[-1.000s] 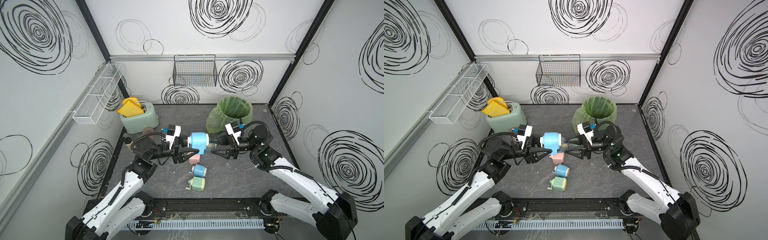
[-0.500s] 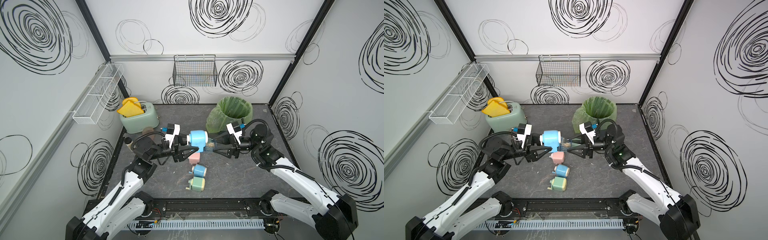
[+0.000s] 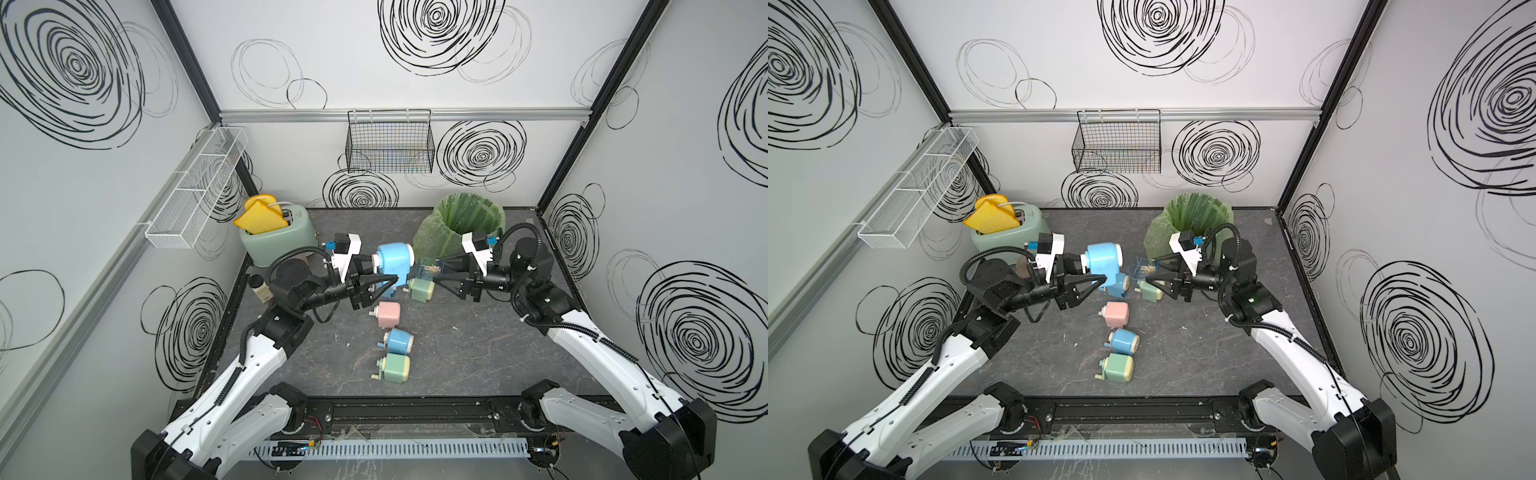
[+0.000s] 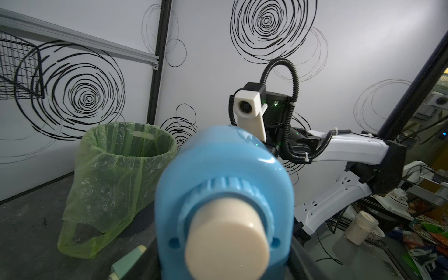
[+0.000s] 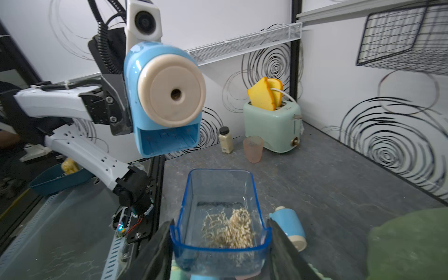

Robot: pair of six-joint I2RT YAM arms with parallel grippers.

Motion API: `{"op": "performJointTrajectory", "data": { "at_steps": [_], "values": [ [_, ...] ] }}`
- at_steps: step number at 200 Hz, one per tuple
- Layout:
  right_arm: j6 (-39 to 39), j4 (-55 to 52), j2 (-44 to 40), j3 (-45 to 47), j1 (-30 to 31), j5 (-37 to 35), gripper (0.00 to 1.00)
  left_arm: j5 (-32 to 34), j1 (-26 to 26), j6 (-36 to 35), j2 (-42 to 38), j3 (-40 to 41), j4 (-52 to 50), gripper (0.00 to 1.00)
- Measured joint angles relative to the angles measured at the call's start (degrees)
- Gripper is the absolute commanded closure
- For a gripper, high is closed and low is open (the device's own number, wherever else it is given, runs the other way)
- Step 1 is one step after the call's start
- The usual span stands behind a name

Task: Take out the pencil sharpener tray and clean the shavings
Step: Open the container of the pencil sharpener, then pour the shavings into the trash bin.

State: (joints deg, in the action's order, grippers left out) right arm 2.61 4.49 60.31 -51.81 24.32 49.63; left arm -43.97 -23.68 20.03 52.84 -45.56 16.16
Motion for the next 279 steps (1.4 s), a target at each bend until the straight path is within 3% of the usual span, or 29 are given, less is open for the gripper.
{"op": "performJointTrajectory", "data": {
  "at_steps": [73,106,145,174,237,279],
  "values": [
    [-9.79,-11.5,7.96,-12.13,-1.25,-26.01,0.61,7.39,0.96,-3.82,0.17,-1.31,-12.07,0.73],
    [-9.73,-12.22,8.0,-12.15,-6.14,-27.93,0.61,8.2,0.33,-4.68,-0.79,-1.03,-12.81,0.73],
    [-8.63,-12.13,9.33,-12.15,-8.0,-28.92,0.6,8.52,-0.52,-5.25,-0.85,-0.94,-13.14,0.74],
    [-8.9,-13.77,10.67,-12.7,-8.2,-33.4,0.6,8.72,-0.66,-5.29,-1.07,-0.9,-13.11,0.74],
    [-17.94,-22.56,18.4,-27.04,-8.31,-52.57,0.58,9.33,-1.68,-5.68,-1.53,-0.83,-13.14,0.74],
    [-26.43,-26.34,20.96,-29.24,-5.95,-64.63,0.58,9.57,-2.95,-6.03,-2.21,-0.83,-13.22,0.74]
  ]
}}
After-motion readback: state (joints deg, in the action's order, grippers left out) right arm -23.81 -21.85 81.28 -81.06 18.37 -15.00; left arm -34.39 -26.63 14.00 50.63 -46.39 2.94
